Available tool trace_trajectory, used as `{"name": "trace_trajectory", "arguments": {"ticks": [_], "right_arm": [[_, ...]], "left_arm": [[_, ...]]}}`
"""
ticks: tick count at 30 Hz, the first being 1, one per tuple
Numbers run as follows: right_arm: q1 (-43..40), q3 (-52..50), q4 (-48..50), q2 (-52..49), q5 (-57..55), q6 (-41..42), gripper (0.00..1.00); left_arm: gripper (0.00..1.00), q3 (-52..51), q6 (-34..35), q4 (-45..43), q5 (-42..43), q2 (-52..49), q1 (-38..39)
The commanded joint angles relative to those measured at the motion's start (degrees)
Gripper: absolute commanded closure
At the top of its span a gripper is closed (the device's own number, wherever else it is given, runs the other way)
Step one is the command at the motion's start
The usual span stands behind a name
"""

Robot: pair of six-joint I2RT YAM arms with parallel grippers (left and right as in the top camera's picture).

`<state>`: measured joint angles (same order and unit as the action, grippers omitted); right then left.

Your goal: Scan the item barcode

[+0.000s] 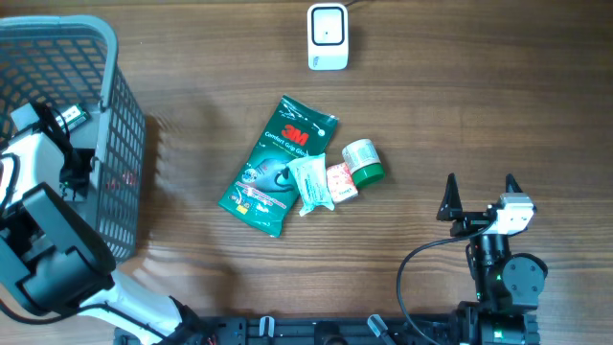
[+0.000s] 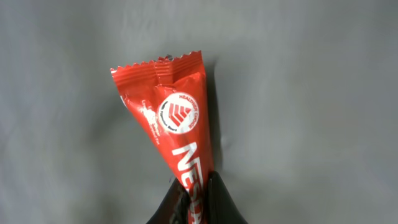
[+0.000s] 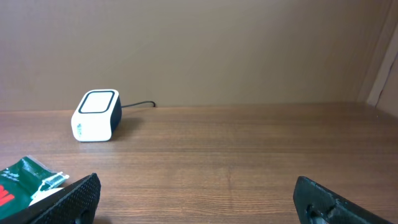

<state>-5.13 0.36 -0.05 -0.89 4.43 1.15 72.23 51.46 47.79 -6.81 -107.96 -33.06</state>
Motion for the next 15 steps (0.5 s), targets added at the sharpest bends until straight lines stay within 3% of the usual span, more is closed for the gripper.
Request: {"name": "trace_trajectory", "arguments": {"ticks": [1,11,15], "right_arm": [[0.09,-0.04,0.13,0.46,-0.55,-0.98,0.0],[0.09,-0.04,0.13,0.46,-0.55,-1.01,0.0],[0.09,-0.04,0.13,0.46,-0.55,-1.01,0.0]], "left_arm": [[0.96,-1.81,-1.75,1.92,2.91,4.87,0.15],[0.96,-1.81,-5.03,11.56,2.67,17.64,0.15],[0.96,-1.81,-4.74,10.47,2.69,20.41,0.15]]}}
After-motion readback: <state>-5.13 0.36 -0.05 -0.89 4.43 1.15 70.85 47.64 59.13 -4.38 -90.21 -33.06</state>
